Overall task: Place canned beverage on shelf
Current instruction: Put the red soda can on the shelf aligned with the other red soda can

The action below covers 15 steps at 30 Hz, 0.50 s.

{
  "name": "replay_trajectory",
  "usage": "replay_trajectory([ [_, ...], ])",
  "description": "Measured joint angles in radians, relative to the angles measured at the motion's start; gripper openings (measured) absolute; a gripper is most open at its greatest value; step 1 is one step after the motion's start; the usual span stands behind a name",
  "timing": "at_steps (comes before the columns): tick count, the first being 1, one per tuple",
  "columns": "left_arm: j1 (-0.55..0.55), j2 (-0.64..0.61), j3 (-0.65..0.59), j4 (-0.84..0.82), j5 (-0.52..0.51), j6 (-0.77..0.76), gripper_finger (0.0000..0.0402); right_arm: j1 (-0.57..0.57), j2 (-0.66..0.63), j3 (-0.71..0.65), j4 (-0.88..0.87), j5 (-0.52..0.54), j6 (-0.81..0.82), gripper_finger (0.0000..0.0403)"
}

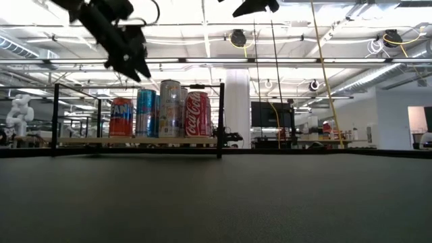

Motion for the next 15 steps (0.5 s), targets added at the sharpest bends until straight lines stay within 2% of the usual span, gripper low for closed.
replay_trajectory([
  [6,-0.072,-0.053,0.189,-0.302,-0.008,-0.058,0.0313,0.000,-0.026,0.000,-0.018,-0.001,0.000,0.0306],
  [8,-0.127,-0.079,0.228,-0.386,-0.026,-0.138,0.0313,0.000,-0.031,0.000,-0.012,-0.001,0.000,0.0306],
  [11,-0.255,-0.136,0.235,-0.499,-0.062,-0.308,0.0313,0.001,-0.042,0.000,-0.024,-0.001,-0.002,0.0306],
  [15,-0.492,-0.194,0.235,-0.624,-0.134,-0.558,0.0313,0.012,-0.052,0.000,-0.027,-0.001,-0.003,0.0306],
])
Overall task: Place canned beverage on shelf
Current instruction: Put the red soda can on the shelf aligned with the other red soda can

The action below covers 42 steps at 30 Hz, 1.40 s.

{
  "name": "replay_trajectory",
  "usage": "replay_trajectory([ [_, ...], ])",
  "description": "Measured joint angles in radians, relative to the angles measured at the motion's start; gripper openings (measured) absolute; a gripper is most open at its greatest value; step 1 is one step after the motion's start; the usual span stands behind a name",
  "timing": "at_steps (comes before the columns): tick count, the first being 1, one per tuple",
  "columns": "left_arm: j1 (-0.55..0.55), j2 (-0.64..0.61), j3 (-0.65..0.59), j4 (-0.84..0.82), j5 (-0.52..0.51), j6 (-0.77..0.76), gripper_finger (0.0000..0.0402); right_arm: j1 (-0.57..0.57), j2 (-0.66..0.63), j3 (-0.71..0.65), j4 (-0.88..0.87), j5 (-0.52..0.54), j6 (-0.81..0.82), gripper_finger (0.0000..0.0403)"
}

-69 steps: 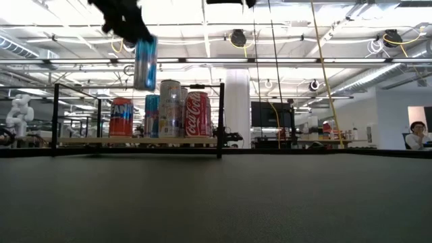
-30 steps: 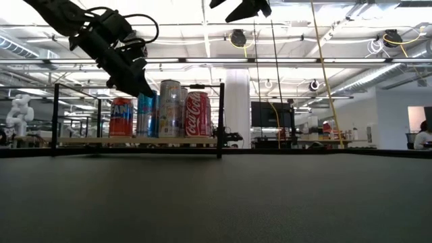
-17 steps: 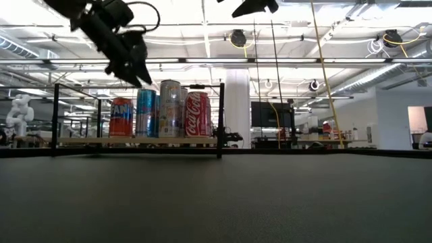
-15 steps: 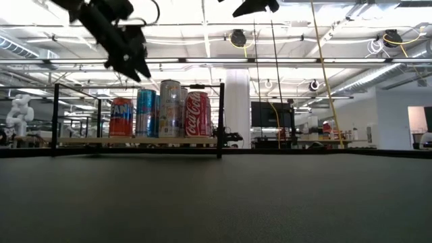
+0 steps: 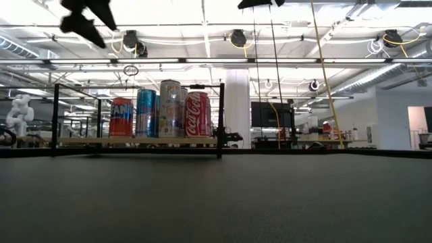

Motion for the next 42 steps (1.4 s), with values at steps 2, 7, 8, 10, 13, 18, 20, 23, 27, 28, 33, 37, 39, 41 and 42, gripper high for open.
replay_trajectory([
  [2,-0.125,-0.014,0.000,-0.046,-0.043,-0.143,0.0313,0.004,-0.002,0.000,0.000,0.000,0.000,0.0306],
  [7,-0.423,0.032,0.000,-0.195,-0.015,-0.511,0.0304,0.004,-0.001,0.000,-0.046,-0.006,0.015,0.0306],
  [8,-0.477,0.057,0.000,-0.228,0.014,-0.581,0.0299,0.004,-0.001,0.000,-0.058,-0.006,0.024,0.0306],
  [10,-0.580,0.114,0.000,-0.258,0.090,-0.698,0.0288,0.008,-0.001,0.000,-0.079,-0.014,0.041,0.0306],
  [13,-0.696,0.195,-0.001,-0.227,0.218,-0.809,0.0273,0.021,-0.001,0.000,-0.105,-0.029,0.051,0.0306],
  [18,-0.807,0.288,-0.001,-0.149,0.354,-0.973,0.0265,0.048,-0.001,0.000,-0.118,-0.029,0.052,0.0306],
  [20,-0.839,0.302,-0.001,-0.130,0.371,-1.039,0.0269,0.058,-0.001,0.000,-0.120,-0.029,0.053,0.0306],
  [23,-0.891,0.310,-0.001,-0.123,0.366,-1.142,0.0285,0.071,-0.001,0.000,-0.136,-0.029,0.059,0.0306],
  [27,-0.975,0.314,-0.001,-0.124,0.333,-1.281,0.0325,0.090,-0.001,0.000,-0.177,-0.028,0.082,0.0306],
  [28,-0.996,0.314,-0.001,-0.123,0.323,-1.306,0.0336,0.096,-0.001,0.000,-0.186,-0.028,0.087,0.0306],
  [33,-1.076,0.317,-0.019,-0.135,0.296,-1.441,0.0380,0.125,0.000,0.000,-0.222,-0.026,0.112,0.0306],
  [37,-1.116,0.318,-0.064,-0.073,0.252,-1.525,0.0393,0.149,0.005,0.000,-0.222,-0.024,0.122,0.0306],
  [39,-1.126,0.330,-0.081,-0.058,0.242,-1.548,0.0393,0.157,0.006,0.000,-0.220,-0.023,0.131,0.0306],
  [41,-1.137,0.343,-0.094,-0.049,0.239,-1.583,0.0393,0.162,0.006,0.000,-0.219,-0.022,0.134,0.0306],
  [42,-1.139,0.350,-0.099,-0.047,0.238,-1.590,0.0393,0.164,0.007,0.000,-0.218,-0.020,0.134,0.0306],
])
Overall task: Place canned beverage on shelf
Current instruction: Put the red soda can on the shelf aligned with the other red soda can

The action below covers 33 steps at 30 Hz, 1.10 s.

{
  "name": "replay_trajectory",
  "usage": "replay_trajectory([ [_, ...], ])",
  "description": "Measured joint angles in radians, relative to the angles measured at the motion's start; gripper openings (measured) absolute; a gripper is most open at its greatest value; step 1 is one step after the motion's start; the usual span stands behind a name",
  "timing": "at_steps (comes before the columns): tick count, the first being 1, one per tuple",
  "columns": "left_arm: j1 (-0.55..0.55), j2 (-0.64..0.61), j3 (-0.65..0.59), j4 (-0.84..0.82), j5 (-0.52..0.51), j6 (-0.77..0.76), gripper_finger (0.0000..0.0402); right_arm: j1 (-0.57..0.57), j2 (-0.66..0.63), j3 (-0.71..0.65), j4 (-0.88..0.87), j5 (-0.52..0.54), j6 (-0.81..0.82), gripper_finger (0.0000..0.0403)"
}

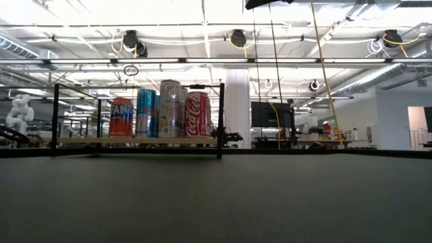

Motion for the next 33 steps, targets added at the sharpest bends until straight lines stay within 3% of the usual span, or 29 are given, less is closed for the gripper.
replay_trajectory([
  [11,0.000,0.093,-0.026,0.018,-0.011,-0.028,0.0385,0.005,0.002,0.000,0.012,0.000,0.019,0.0306],
  [20,0.001,0.126,-0.026,0.029,-0.061,-0.021,0.0300,0.005,0.002,0.000,0.013,0.000,0.026,0.0306],
  [24,0.015,0.125,-0.021,0.039,-0.068,0.058,0.0267,0.004,0.002,0.000,0.022,0.000,0.020,0.0306],
  [33,0.113,0.111,0.029,0.023,-0.074,0.347,0.0269,0.003,0.002,0.000,0.028,0.000,0.008,0.0306],
])
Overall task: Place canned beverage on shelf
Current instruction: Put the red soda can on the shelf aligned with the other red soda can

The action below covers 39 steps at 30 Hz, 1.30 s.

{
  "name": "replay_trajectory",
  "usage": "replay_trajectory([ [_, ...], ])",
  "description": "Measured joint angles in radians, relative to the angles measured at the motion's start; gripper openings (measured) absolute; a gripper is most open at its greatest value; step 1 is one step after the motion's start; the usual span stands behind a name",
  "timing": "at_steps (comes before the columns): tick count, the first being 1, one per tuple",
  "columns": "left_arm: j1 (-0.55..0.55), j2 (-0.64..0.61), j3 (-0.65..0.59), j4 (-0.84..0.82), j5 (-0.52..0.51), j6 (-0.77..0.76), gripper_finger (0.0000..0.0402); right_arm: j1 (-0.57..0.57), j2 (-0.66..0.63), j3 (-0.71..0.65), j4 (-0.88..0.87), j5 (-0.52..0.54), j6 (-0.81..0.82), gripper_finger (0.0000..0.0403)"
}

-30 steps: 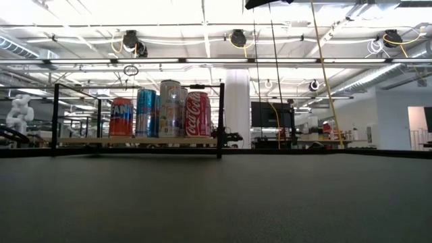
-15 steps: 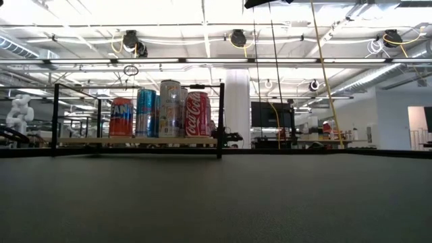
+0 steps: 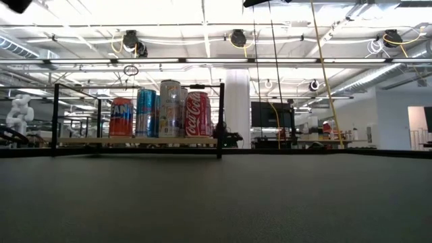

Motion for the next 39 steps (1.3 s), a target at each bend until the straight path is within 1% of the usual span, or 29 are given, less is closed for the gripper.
replay_trajectory([
  [4,0.070,-0.017,0.052,-0.110,0.001,0.183,0.0270,0.000,0.000,0.000,0.000,0.000,0.000,0.0306],
  [7,0.131,-0.027,0.106,-0.226,-0.004,0.362,0.0270,0.000,0.000,0.000,0.000,0.022,-0.001,0.0306],
  [13,0.287,-0.047,0.201,-0.390,-0.080,0.773,0.0271,-0.002,0.000,0.000,-0.006,0.050,0.011,0.0306],
  [20,0.553,-0.096,0.207,-0.406,-0.118,1.209,0.0272,-0.002,0.000,0.000,-0.017,0.081,0.038,0.0306],
  [24,0.724,-0.101,0.207,-0.406,-0.137,1.441,0.0272,-0.005,0.000,0.000,-0.029,0.104,0.065,0.0306],
  [29,0.932,-0.100,0.207,-0.399,-0.179,1.717,0.0272,-0.016,0.000,0.000,-0.037,0.108,0.094,0.0306],
  [33,1.096,-0.100,0.206,-0.357,-0.216,1.908,0.0272,-0.023,0.000,0.000,-0.039,0.142,0.098,0.0306],
  [35,1.171,-0.099,0.206,-0.322,-0.216,1.984,0.0272,-0.031,0.000,0.000,-0.040,0.158,0.101,0.0306],
  [39,1.295,-0.068,0.206,-0.265,-0.215,2.120,0.0272,-0.052,0.000,0.000,-0.040,0.158,0.101,0.0306],
])
